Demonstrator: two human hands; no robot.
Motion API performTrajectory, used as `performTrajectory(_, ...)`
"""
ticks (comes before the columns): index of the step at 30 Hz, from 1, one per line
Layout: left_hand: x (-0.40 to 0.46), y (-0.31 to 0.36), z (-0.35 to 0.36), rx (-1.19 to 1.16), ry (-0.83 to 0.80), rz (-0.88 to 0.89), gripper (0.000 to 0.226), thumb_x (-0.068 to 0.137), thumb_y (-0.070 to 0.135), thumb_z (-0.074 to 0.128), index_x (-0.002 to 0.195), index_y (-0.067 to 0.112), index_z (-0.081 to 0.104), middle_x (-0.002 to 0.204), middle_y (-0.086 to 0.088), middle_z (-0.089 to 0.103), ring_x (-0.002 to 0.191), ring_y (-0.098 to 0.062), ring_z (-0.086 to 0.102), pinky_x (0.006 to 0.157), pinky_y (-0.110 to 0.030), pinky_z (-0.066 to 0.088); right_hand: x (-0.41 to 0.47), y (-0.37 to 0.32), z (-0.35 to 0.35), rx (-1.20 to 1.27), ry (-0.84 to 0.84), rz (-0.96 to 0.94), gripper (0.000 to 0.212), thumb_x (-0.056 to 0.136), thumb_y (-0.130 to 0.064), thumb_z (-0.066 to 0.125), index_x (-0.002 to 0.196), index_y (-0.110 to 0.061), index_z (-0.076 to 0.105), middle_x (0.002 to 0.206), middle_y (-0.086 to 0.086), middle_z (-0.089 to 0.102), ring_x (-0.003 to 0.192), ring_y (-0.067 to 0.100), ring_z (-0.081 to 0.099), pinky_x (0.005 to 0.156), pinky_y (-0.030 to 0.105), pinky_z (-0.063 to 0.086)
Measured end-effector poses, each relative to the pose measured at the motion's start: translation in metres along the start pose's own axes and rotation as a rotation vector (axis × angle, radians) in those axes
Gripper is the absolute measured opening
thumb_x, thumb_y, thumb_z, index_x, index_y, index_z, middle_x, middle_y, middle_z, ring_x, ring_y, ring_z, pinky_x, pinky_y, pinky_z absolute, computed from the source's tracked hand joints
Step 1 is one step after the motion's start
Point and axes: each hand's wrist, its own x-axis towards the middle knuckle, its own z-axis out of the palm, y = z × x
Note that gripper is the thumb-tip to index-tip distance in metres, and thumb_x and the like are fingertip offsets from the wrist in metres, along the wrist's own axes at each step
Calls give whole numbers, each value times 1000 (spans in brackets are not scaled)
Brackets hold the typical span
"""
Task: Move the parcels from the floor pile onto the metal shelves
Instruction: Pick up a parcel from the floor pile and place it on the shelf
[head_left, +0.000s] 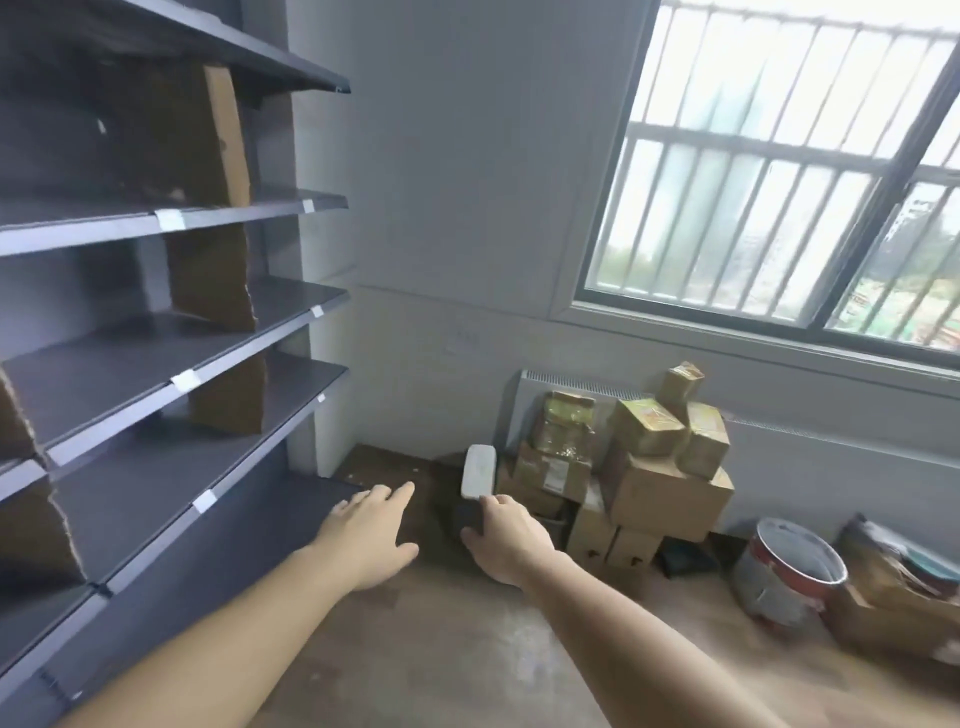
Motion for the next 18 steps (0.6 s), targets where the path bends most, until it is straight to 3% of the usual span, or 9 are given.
performTrajectory(4, 51, 31, 13, 10, -23, 43, 66, 95, 41, 47, 154, 23, 22, 148, -1, 38, 138, -22, 34, 107, -36, 34, 28, 53, -8, 26, 6, 67, 50, 96, -39, 47, 139, -14, 44, 140, 7, 48, 130, 26, 45, 102, 38, 42)
performTrajectory(9, 124, 57, 22, 85, -32, 73, 64, 95, 43, 46, 152, 22, 27, 148, 0, 39, 142, -22, 25, 114, -38, 25, 68, 102, -16, 52, 3, 121, 50, 98, -38, 45, 141, -13, 44, 143, 6, 48, 132, 25, 45, 105, 35, 39)
performTrajectory(18, 297, 97, 26, 20, -1, 146, 56, 98, 53, 33, 145, 23, 40, 145, -2, 45, 137, -22, 35, 113, -39, 27, 186, 178, -42, 42, 44, 214, 54, 98, -39, 41, 145, -13, 40, 147, 4, 44, 136, 22, 41, 106, 34, 37)
